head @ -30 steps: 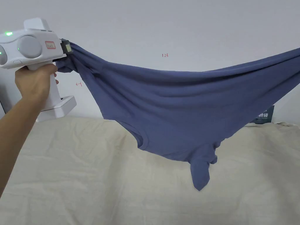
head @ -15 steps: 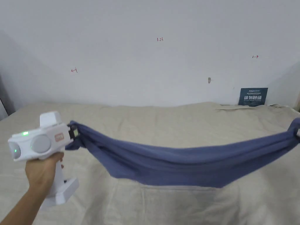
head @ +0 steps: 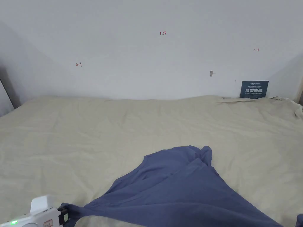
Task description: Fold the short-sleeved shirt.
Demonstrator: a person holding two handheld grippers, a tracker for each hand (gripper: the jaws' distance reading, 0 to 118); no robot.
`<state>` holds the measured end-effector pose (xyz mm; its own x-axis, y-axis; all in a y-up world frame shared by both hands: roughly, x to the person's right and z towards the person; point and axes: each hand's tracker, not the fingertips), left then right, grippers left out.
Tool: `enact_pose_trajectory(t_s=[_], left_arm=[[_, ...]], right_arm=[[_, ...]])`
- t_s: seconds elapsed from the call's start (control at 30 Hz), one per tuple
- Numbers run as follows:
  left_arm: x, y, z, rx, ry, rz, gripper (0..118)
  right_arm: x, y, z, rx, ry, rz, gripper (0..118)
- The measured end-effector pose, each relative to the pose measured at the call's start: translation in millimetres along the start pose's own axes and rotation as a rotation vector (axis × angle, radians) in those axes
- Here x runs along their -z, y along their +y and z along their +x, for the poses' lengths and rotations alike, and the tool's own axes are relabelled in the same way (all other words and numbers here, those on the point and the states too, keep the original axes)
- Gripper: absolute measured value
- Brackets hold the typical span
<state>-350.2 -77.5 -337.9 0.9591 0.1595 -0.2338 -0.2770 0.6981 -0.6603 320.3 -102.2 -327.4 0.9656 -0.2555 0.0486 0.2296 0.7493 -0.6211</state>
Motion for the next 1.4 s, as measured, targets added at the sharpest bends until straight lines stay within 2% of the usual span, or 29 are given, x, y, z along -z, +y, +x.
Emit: enact_pose_trajectory(t_s=[0.17, 0.5, 0.93, 1.3, 1.4], left_arm=[[-5, -25, -3, 0.064, 0.032, -0.057, 1], [-38, -49, -21, 0.068, 0.03, -0.064, 1], [-21, -75, -19, 0.084, 0.071, -0.136, 1], [-12, -80, -12, 0.094, 0.096, -0.168, 3], [-14, -82, -10, 0.087, 0.096, -0.168, 12]], right_arm=[[-18, -32, 8, 0.007, -0.011, -0.055, 3], [-45, -63, 20, 0.007, -0.033, -0.106, 3], [-7, -70, 25, 0.045, -0.155, -0.213, 3], [20, -67, 22, -0.021, -0.213, -0.237, 3], [21, -68, 24, -0.025, -0.215, -0.252, 3]])
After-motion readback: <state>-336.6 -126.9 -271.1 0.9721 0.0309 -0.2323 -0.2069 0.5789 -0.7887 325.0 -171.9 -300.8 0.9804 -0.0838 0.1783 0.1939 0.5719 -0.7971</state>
